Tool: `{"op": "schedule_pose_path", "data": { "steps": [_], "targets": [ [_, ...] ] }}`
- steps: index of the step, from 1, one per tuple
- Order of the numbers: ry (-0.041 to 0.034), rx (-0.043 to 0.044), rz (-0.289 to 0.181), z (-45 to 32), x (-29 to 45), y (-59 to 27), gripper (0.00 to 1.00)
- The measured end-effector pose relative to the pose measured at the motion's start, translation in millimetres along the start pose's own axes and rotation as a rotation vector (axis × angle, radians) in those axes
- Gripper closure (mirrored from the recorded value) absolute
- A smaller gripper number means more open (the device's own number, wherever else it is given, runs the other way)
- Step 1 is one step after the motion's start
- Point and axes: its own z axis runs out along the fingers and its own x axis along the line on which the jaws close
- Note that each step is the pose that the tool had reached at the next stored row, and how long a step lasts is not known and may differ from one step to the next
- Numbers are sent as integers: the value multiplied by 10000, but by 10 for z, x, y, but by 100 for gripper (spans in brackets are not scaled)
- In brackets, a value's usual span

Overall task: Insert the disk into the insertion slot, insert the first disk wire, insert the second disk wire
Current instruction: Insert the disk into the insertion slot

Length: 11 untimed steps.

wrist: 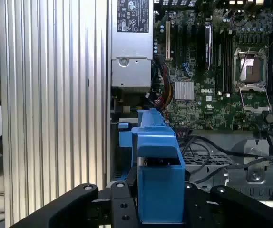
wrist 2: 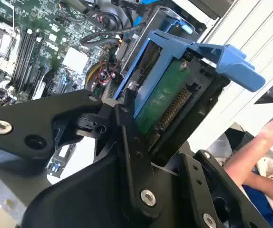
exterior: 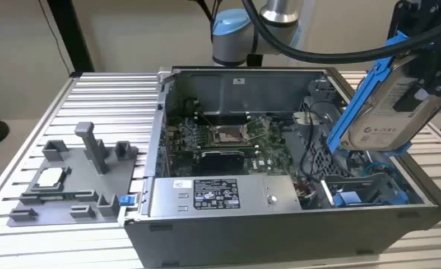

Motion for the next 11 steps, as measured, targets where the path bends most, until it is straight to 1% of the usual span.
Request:
{"op": "schedule_pose_path", "data": {
  "steps": [11],
  "targets": [
    [1,3,0,1,0,0,100]
  ]
}}
